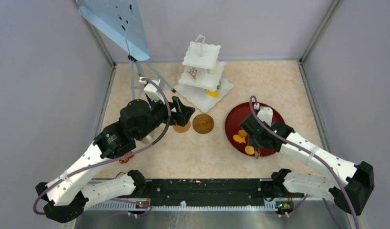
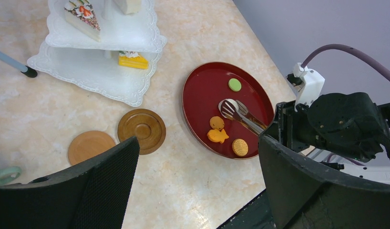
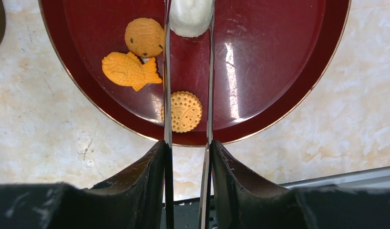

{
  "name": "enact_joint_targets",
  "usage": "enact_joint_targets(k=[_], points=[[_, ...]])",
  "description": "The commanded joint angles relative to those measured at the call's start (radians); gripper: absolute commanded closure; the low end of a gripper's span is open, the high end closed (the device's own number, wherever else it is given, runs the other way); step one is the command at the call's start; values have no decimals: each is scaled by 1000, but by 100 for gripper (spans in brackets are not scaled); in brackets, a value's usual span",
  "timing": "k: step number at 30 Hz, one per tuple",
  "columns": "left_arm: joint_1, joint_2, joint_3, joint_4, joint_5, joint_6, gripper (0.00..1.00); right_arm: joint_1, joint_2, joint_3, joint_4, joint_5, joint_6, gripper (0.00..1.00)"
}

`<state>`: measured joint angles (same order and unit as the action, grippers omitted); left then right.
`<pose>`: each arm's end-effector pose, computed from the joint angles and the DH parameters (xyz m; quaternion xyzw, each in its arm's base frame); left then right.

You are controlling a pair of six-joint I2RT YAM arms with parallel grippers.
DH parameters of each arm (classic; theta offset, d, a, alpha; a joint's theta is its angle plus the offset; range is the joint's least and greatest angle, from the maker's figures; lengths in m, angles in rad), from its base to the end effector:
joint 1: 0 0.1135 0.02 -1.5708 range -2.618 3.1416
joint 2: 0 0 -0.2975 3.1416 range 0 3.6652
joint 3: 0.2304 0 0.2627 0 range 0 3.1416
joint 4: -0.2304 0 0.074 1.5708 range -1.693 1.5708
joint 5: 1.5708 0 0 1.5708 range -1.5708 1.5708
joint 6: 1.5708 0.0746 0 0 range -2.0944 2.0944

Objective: Serve the afternoon tea

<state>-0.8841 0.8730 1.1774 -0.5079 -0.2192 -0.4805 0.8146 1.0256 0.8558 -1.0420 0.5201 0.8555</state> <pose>0.1385 -0.1433 0.4457 0.0868 0.7688 -0.3301 0.5408 0.1482 0.1031 0.2539 0.0653 0.9497 -0.0419 0.3034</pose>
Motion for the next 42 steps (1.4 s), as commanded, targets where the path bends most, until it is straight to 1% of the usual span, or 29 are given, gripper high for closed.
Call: enact_joint_targets(k=[1,5,10,14,18,25,31,37,42], points=[[2,-8,6,35,10,-1,1,-9,-27,99,11,52,-60,73],[2,-8,6,34,8,-1,1,-9,-40,146,52,56,-154,73],[2,-12,6,33,-4,-2,1,-9,-25,218,235,-1,-307,73],[2,-8,11,31,-3,-5,1,-9,58,308,373,-63,-407,73],[2,-11,20,13,-16,-6,1,-8,171,416,455,-103,-475,72],[2,-26,30,-15,-51,-7,1,-9,331,552,510,-113,-545,72],[2,-27,32,-22,-55,-10,1,-8,450,647,507,-93,-572,72],[2,-33,37,-30,-71,-7,1,-9,534,713,476,-40,-580,69],[2,-34,37,-34,-78,-3,1,-9,562,721,479,-31,-589,66]])
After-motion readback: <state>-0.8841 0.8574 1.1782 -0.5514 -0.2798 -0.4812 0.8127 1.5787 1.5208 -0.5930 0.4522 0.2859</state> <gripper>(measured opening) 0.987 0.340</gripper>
